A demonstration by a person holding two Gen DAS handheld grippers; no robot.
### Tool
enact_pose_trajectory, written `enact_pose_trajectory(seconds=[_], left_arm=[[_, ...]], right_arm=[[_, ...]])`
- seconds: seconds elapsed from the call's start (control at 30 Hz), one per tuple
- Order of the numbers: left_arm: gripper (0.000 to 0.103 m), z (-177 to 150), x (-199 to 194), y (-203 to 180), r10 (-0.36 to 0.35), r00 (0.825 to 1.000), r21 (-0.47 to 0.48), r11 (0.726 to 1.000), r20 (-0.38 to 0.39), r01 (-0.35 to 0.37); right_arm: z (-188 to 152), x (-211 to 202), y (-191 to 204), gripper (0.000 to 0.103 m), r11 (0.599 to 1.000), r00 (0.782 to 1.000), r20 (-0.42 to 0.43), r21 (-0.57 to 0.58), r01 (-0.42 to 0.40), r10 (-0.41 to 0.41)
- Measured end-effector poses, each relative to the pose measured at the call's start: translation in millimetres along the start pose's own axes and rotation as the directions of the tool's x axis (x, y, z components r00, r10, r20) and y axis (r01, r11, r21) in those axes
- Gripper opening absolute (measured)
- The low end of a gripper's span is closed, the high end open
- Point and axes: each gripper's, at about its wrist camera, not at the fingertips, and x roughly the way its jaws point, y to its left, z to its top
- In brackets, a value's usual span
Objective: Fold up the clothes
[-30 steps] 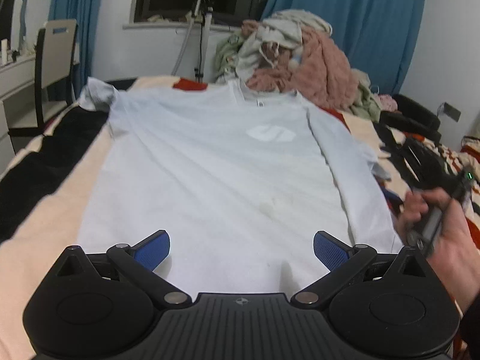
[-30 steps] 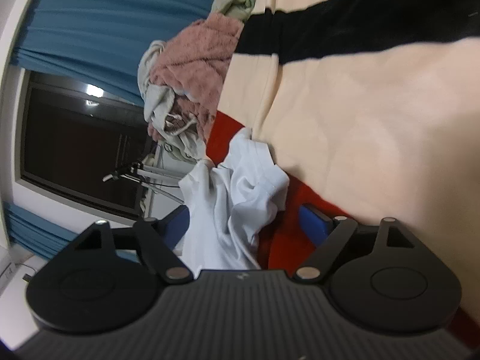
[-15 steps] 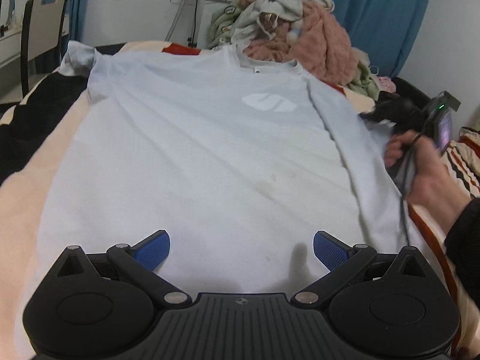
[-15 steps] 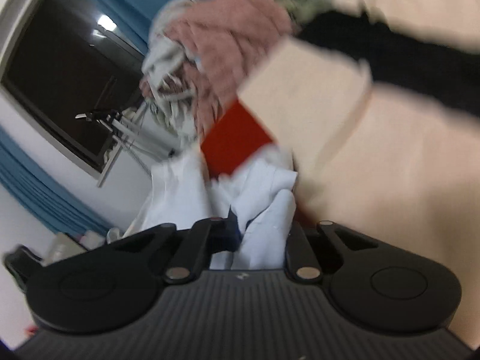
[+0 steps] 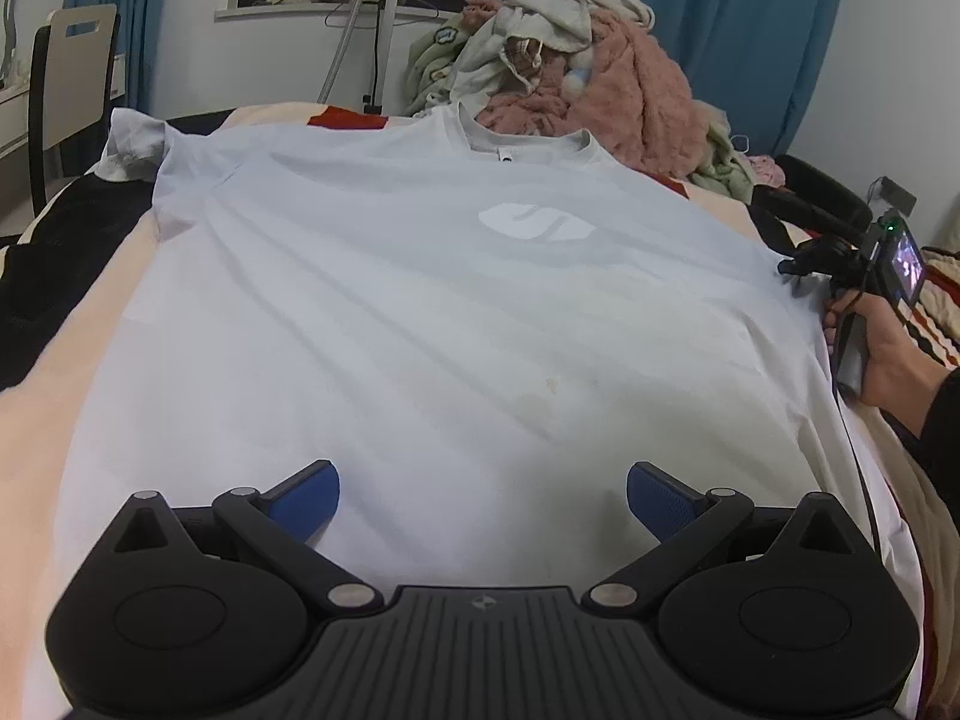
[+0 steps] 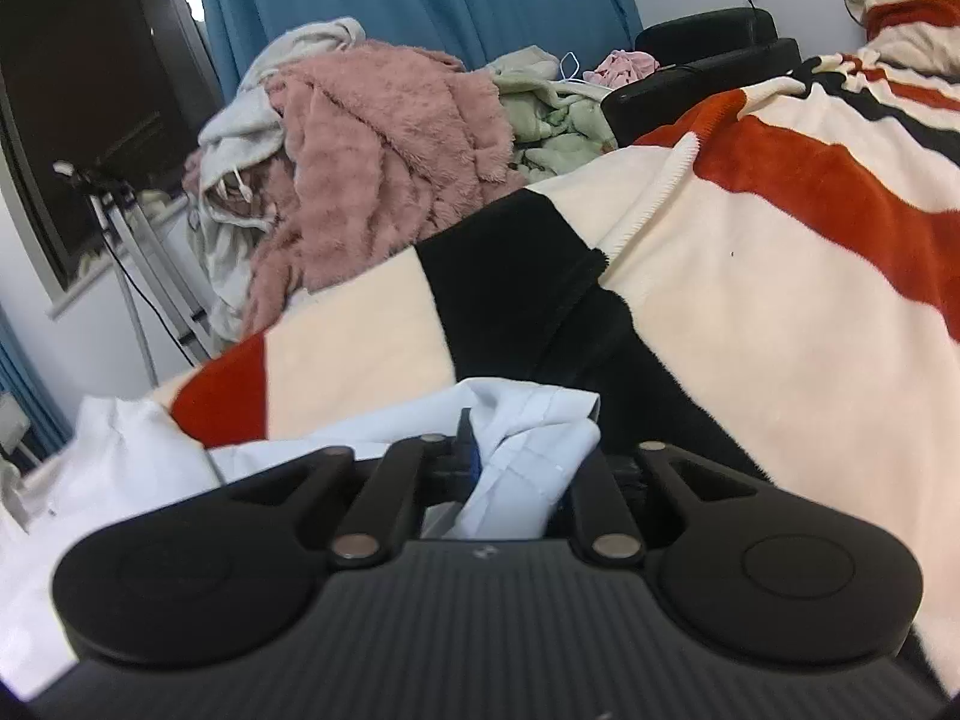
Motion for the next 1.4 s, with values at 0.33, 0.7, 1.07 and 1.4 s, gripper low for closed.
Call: enact_pose_trajectory(seconds=[0.33,0.7,1.07,1.4], left_arm=[[0.103,2.3,-19.8,-1.5,-0.034,0.999,0.004,0.999,0.037,0.034],[0.103,-12.7,-67.3,-5.3,-0.080,0.995,0.022,0.997,0.063,0.078],[0.103,-19.3,-87.3,-21.4,-0.095,0.991,0.070,0.994,0.097,0.089],[0.101,-36.5,-81.6,-40.7,-0.118,0.989,0.146,0.984,0.084,0.105]], right_arm=[[4.8,-93.9,29.2,0.087,0.997,0.999,-0.035,-0.076,0.007,-0.009],[-20.0,-312.9,89.7,0.087,0.969,0.988,0.063,-0.214,-0.125,0.141],[-124.4,-452.6,106.1,0.087,0.929,0.974,0.061,-0.316,-0.190,0.220],[-137.2,-451.6,96.8,0.087,0.946,0.983,0.051,-0.287,-0.153,0.175]])
